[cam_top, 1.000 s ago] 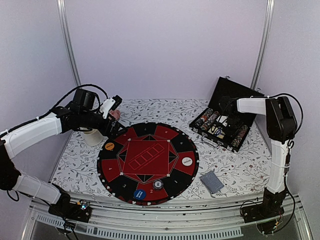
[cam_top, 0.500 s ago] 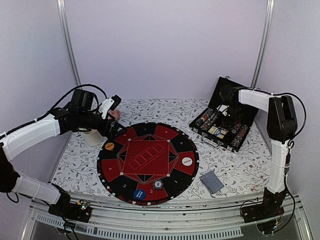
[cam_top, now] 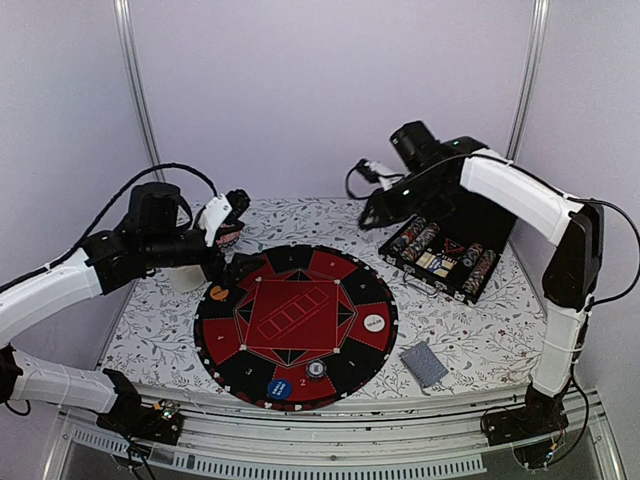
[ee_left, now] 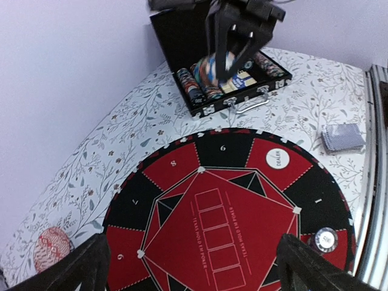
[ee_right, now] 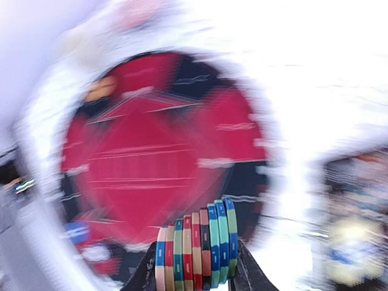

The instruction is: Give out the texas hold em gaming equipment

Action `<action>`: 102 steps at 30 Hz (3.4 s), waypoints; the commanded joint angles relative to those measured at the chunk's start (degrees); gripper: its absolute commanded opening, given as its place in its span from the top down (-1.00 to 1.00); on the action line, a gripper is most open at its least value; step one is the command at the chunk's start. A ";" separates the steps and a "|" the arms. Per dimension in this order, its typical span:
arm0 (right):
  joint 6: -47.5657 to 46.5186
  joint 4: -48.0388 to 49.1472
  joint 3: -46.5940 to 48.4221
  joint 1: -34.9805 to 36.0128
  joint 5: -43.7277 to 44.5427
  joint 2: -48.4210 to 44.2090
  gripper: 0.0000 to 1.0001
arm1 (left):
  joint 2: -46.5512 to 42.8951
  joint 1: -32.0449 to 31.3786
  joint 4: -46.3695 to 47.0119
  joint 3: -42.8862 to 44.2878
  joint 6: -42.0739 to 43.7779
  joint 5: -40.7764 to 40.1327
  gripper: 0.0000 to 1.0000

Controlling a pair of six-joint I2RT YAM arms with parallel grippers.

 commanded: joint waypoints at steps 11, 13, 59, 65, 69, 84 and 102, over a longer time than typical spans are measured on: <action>25.41 32.47 -14.12 12.64 -37.84 6.90 0.96 | 9.90 -17.13 6.83 -1.32 9.13 -17.50 -0.77; 26.26 33.12 -14.89 12.86 -37.56 6.70 0.96 | 11.42 -18.16 7.98 -0.75 10.21 -20.28 -0.52; 28.38 36.87 -16.59 13.46 -38.85 10.04 0.94 | 20.72 -13.56 9.71 0.42 1.20 -17.77 1.00; 29.04 38.03 -11.45 13.66 -38.71 18.53 0.94 | 23.27 -10.57 13.45 -6.19 -6.01 -20.52 1.00; 31.11 42.14 -11.08 13.71 -40.92 23.14 0.88 | 26.63 -9.89 17.93 -9.46 -8.65 -19.54 1.00; 28.99 37.48 -11.04 11.33 -32.04 27.48 0.25 | 41.51 -8.85 17.64 -4.15 -13.73 -16.45 1.00; 27.13 36.87 -18.62 7.08 -29.88 18.08 -0.27 | 44.63 -7.32 15.26 -2.91 -14.89 -13.80 1.00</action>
